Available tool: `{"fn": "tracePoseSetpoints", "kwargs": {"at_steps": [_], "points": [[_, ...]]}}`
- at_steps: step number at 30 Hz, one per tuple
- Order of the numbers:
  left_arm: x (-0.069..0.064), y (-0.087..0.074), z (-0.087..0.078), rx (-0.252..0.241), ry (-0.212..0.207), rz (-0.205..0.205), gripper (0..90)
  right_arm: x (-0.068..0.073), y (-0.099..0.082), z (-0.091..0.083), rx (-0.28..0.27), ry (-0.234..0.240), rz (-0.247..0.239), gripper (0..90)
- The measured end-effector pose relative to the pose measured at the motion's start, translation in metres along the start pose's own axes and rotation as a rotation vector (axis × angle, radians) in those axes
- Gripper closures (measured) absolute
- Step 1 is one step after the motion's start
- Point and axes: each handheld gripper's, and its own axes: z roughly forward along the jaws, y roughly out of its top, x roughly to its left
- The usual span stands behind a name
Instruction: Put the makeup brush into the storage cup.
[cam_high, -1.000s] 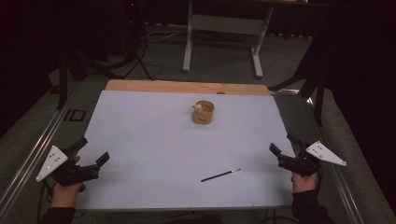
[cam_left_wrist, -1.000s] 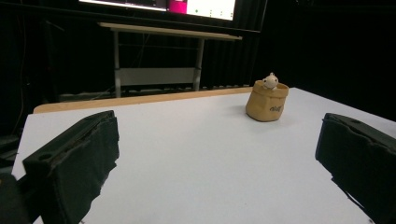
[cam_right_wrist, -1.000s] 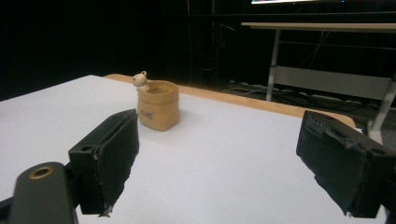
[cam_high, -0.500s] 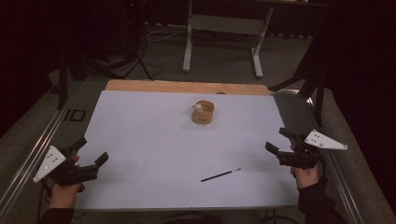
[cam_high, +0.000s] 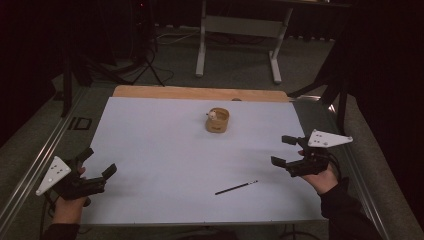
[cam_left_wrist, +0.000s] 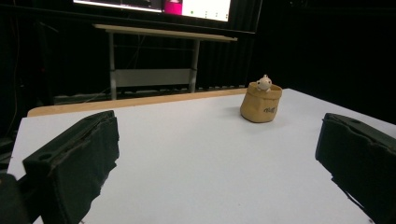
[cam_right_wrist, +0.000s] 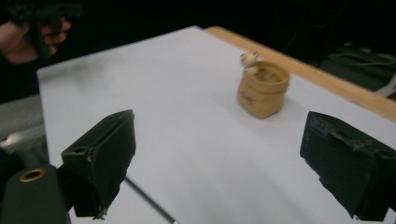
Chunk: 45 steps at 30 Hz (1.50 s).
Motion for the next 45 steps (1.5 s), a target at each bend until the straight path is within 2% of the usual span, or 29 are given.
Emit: {"fn": "tracePoseSetpoints", "kwargs": {"at_steps": [2, 5, 6, 10, 11, 12, 15, 16, 19, 20, 21, 23, 24, 25, 29, 38, 40, 41, 45], "points": [[0.0, 0.0, 0.0, -0.001, 0.0, 0.001, 0.3, 0.001, 0.001, 0.002, 0.016, 0.019, -0.007, 10.3], [0.0, 0.0, 0.0, -0.002, -0.003, 0.0, 0.3, 0.006, 0.001, 0.014, 0.074, 0.079, -0.04, 10.3], [0.0, 0.0, 0.0, -0.002, -0.004, 0.0, 0.3, 0.008, 0.001, 0.017, 0.09, 0.079, -0.049, 10.3], [0.0, 0.0, 0.0, -0.003, -0.006, -0.003, 0.3, 0.013, 0.0, 0.028, 0.148, 0.135, -0.068, 10.4], [0.0, 0.0, 0.0, -0.003, -0.005, -0.003, 0.3, 0.015, 0.0, 0.031, 0.162, 0.135, -0.081, 10.4], [0.0, 0.0, 0.0, -0.002, -0.005, -0.003, 0.3, 0.016, -0.001, 0.034, 0.183, 0.159, -0.079, 10.4], [0.0, 0.0, 0.0, -0.003, -0.005, -0.004, 0.3, 0.019, -0.001, 0.04, 0.215, 0.169, -0.103, 10.4], [0.0, 0.0, 0.0, -0.004, -0.005, -0.003, 0.3, 0.023, -0.002, 0.046, 0.248, 0.187, -0.12, 10.3], [-0.001, -0.001, 0.0, -0.003, -0.005, -0.003, 0.3, 0.026, -0.003, 0.052, 0.271, 0.21, -0.131, 10.4], [-0.001, -0.001, 0.0, -0.004, -0.006, -0.003, 0.3, 0.028, -0.003, 0.058, 0.302, 0.226, -0.145, 10.3], [-0.001, -0.001, 0.0, -0.004, -0.006, -0.003, 0.3, 0.028, -0.003, 0.058, 0.302, 0.226, -0.145, 10.3], [0.0, -0.001, 0.0, -0.002, -0.006, -0.003, 0.3, 0.032, -0.003, 0.067, 0.358, 0.263, -0.173, 11.3], [0.0, -0.001, 0.0, -0.002, -0.005, -0.002, 0.3, 0.032, -0.003, 0.067, 0.358, 0.263, -0.173, 11.3], [0.0, -0.001, 0.0, -0.003, -0.005, -0.002, 0.3, 0.036, -0.004, 0.072, 0.406, 0.288, -0.202, 13.3], [0.0, -0.001, 0.0, -0.004, -0.006, -0.003, 0.3, 0.041, -0.004, 0.082, 0.471, 0.315, -0.252, 13.5], [0.0, -0.001, 0.0, -0.004, -0.008, -0.006, 0.3, 0.048, -0.003, 0.097, 0.567, 0.338, -0.317, 16.7], [0.0, -0.001, 0.0, -0.004, -0.009, -0.007, 0.3, 0.048, -0.003, 0.099, 0.576, 0.344, -0.33, 19.2], [0.0, -0.001, 0.0, -0.004, -0.01, -0.007, 0.3, 0.049, -0.001, 0.103, 0.605, 0.368, -0.357, 22.6], [0.001, -0.001, 0.0, -0.004, -0.009, -0.009, 0.3, 0.049, 0.004, 0.107, 0.653, 0.381, -0.414, 29.2]]}}
